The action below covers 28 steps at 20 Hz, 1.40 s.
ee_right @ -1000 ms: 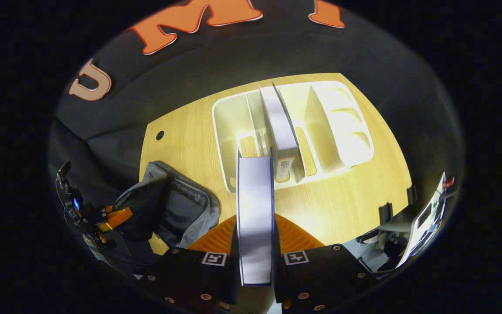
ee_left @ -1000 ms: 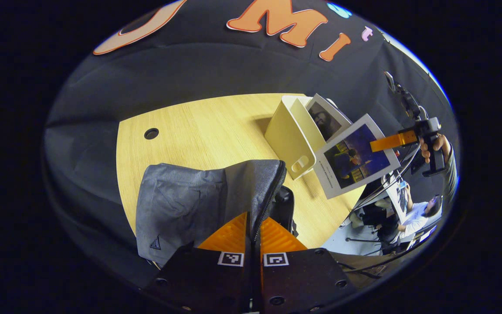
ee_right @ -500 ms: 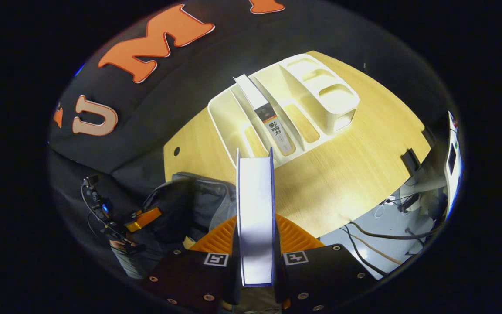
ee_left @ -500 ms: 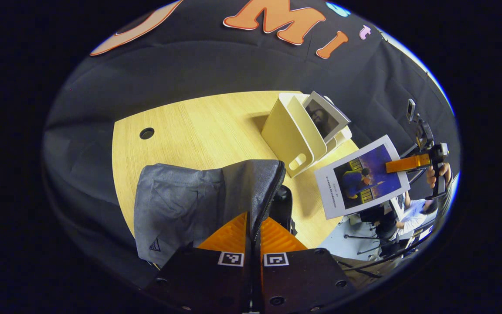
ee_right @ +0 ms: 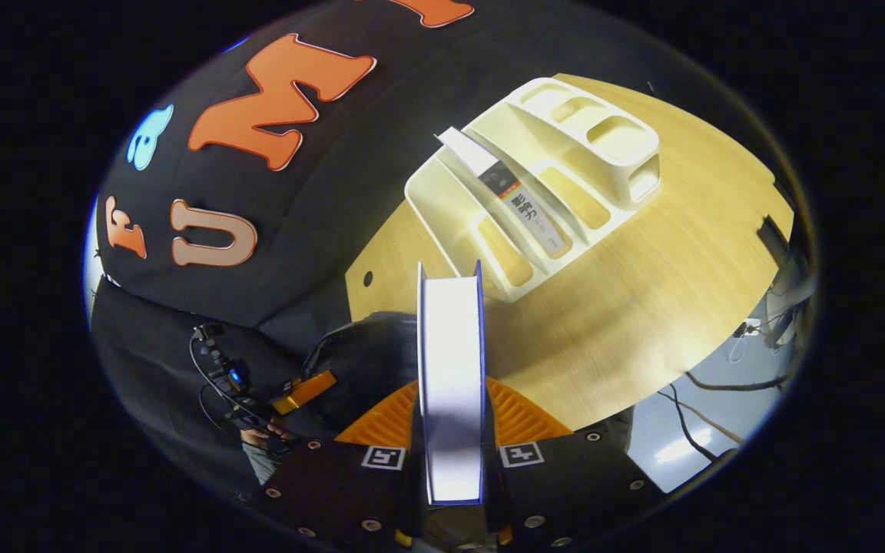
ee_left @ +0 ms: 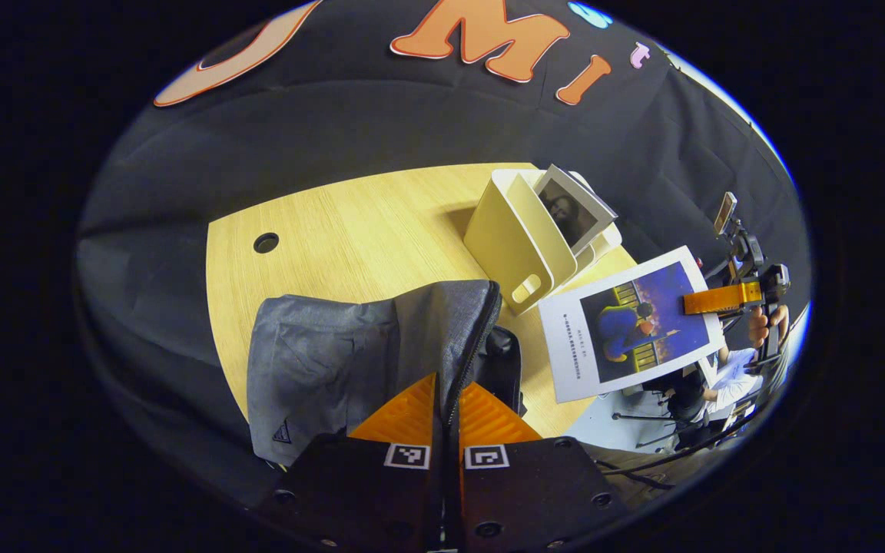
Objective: Open the schoolbag, grab two books from the bookshelf and put them into the schoolbag.
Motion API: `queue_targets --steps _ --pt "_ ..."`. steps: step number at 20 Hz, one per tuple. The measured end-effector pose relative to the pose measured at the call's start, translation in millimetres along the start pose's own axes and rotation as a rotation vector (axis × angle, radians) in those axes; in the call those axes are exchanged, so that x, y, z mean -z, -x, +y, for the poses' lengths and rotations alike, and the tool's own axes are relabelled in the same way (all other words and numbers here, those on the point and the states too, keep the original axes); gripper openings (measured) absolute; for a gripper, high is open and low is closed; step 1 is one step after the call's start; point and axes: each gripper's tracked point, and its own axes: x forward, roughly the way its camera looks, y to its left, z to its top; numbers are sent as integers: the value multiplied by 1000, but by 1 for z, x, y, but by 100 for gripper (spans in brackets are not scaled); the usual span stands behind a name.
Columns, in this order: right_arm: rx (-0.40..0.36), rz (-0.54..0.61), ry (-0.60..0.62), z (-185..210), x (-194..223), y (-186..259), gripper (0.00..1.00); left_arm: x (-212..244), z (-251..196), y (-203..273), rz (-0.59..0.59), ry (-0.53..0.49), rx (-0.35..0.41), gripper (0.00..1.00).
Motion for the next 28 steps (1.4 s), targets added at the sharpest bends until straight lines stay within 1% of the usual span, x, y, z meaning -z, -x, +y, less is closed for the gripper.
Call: queue_targets --steps 3,8,10,12,16,19,23,25,28 --pt "-61 21 5 14 10 -15 30 -2 1 4 -9 -3 -5 2" --pt "-147 43 -2 43 20 -44 30 0 3 8 -26 45 -6 2" --pt "-154 40 3 50 26 -62 30 -1 3 9 -35 54 -12 2" --pt "-144 57 13 54 39 -88 30 0 3 10 -40 61 -17 2" --pt "-185 101 -20 70 62 -127 30 -1 1 10 -48 73 -19 2" --pt "-222 72 -51 78 62 -147 30 -2 -2 11 -58 86 -16 2" --pt "-227 58 -80 78 68 -173 29 0 -4 10 -76 116 -8 2" --pt "-226 50 -103 83 74 -190 29 2 -9 6 -86 143 8 2" --pt "-230 41 -108 92 85 -214 29 3 -15 5 -93 146 22 2"
